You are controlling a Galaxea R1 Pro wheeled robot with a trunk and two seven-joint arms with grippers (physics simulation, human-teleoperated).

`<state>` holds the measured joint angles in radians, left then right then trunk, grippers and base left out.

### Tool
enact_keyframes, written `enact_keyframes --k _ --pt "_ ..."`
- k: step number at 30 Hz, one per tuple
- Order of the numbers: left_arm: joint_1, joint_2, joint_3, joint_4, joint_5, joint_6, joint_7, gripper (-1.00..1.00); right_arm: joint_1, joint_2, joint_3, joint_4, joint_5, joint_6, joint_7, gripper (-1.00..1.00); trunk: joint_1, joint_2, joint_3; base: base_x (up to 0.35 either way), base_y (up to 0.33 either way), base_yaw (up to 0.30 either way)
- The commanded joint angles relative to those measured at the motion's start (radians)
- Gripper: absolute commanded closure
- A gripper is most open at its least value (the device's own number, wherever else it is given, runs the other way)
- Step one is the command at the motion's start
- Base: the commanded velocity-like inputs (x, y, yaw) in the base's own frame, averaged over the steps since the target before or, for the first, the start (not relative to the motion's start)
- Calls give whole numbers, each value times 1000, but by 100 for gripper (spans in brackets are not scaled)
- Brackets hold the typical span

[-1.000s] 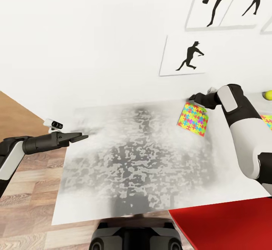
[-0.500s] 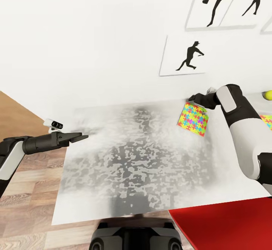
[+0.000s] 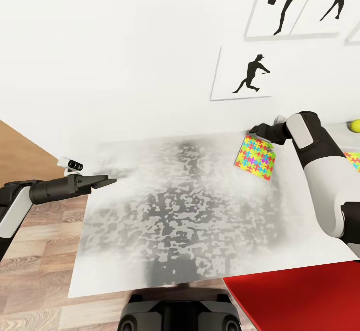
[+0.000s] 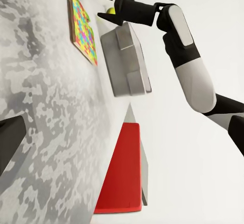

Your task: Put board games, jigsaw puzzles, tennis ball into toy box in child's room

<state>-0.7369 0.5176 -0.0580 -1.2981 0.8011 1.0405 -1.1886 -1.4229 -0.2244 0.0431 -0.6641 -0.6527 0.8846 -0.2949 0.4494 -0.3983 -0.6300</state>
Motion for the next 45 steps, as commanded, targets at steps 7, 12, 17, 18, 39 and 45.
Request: enact_keyframes --k 7,12,17,18,39,45 --pt "-1 1 -2 0 3 6 -2 -100 -1 0 5 1 -9 2 -9 -100 1 -2 -5 0 0 0" --pt "-1 1 -2 0 3 6 -2 -100 -1 -1 5 1 -8 2 -9 -100 1 -2 -12 0 0 0" --pt "-1 1 -2 0 3 6 -2 -100 -1 -4 5 1 -8 2 -9 -100 1 -2 -20 0 0 0" --pt "-1 1 -2 0 3 6 -2 -100 -1 -5 5 1 -8 2 -9 -100 1 -2 -22 0 0 0" --pt "-1 0 -2 0 3 6 -2 -100 0 -1 6 1 -8 1 -9 -100 1 -2 -40 0 0 0" --pt "-1 1 -2 0 3 6 -2 -100 1 -3 6 1 -8 1 -9 -100 1 -2 -40 0 0 0"
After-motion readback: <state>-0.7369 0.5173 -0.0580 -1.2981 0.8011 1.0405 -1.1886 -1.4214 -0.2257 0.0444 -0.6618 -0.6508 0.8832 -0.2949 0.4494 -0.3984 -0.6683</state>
